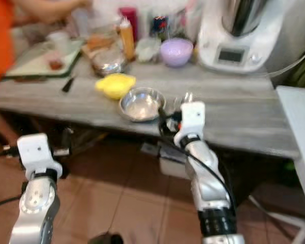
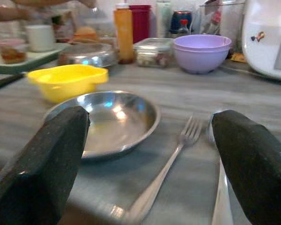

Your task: Setting the table

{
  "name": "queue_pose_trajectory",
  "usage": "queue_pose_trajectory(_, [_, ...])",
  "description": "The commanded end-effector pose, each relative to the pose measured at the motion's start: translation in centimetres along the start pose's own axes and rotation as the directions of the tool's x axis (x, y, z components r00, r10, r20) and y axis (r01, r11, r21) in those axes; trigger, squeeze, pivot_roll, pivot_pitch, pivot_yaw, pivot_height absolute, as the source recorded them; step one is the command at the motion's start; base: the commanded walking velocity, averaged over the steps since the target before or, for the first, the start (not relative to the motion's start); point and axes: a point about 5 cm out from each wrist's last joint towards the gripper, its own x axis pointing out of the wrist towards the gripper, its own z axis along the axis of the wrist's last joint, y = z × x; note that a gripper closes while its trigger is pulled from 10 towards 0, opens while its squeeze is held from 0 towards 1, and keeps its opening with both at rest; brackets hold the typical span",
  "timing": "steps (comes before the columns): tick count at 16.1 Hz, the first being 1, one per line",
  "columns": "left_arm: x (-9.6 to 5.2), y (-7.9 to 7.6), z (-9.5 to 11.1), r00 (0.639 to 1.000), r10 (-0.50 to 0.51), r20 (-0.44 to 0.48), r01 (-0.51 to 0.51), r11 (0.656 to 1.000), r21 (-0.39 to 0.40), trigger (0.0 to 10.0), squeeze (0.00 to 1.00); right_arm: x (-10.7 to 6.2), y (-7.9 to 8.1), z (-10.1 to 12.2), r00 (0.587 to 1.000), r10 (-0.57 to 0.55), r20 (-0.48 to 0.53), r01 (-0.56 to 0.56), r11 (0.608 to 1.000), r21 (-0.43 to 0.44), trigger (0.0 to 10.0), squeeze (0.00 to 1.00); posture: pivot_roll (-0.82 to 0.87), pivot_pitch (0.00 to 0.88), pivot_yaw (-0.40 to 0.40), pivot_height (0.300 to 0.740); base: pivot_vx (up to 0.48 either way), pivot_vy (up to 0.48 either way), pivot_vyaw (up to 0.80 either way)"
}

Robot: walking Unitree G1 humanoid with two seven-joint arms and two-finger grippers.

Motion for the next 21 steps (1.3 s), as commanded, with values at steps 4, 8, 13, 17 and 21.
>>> queue_pose_trajectory(4, [0.2, 0.2, 0.7, 1.000, -0.015, 0.018, 0.014, 1.000, 0.020, 10.0, 0.00, -0.1, -0.2, 0.1, 0.999, -0.030, 0.013, 0.030, 1.000, 0.002, 10.0, 0.00, -0.03, 0.065, 0.055, 0.740, -0.310, 0.000, 0.00])
queue_pose_trajectory(8, [0.0, 0.1, 0.7, 0.999, -0.024, 0.023, 0.024, 1.000, 0.017, 10.0, 0.00, -0.3, -0.4, 0.0, 0.999, -0.044, 0.004, 0.044, 0.999, 0.002, 10.0, 0.00, -0.03, 0.073, 0.052, 0.740, -0.284, 0.000, 0.00])
queue_pose_trajectory(13, [0.0, 0.1, 0.7, 0.999, -0.025, 0.022, 0.024, 1.000, 0.018, 10.0, 0.00, -0.3, -0.4, 0.0, 0.999, -0.044, 0.005, 0.044, 0.999, 0.002, 10.0, 0.00, -0.03, 0.073, 0.052, 0.740, -0.270, 0.000, 0.00])
queue_pose_trajectory(17, [0.0, 0.1, 0.7, 0.999, -0.026, 0.021, 0.026, 1.000, 0.018, 10.0, 0.00, -0.3, -0.4, 0.0, 0.999, -0.046, 0.004, 0.046, 0.999, 0.002, 10.0, 0.00, -0.03, 0.073, 0.052, 0.740, -0.270, 0.000, 0.00])
queue_pose_trajectory(21, [-0.2, -0.9, 1.8, 0.990, -0.123, 0.069, 0.126, 0.991, -0.038, 10.0, 0.00, -0.1, -0.6, 0.4, 0.998, -0.060, 0.026, 0.061, 0.997, -0.038, 10.0, 0.00, -0.03, 0.087, 0.057, 0.740, -0.135, -0.067, -0.31])
